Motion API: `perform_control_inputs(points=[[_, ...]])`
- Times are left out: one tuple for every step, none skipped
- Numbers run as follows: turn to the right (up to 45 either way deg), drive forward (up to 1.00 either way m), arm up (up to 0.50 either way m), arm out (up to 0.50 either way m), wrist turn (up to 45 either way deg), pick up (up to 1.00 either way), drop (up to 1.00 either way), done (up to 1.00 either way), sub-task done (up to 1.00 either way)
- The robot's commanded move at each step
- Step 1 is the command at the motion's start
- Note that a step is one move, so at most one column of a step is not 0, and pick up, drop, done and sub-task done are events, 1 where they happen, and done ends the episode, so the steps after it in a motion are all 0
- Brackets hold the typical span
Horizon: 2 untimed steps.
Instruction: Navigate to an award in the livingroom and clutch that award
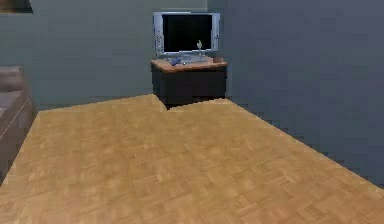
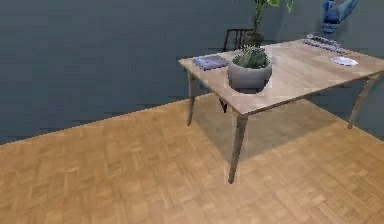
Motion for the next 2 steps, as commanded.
perform_control_inputs(points=[[0.0, 1.00, 0.00, 0.00, 0.0, 0.00, 0.00, 0.00, 0.00], [0.0, 1.00, 0.00, 0.00, 0.0, 0.00, 0.00, 0.00, 0.00]])
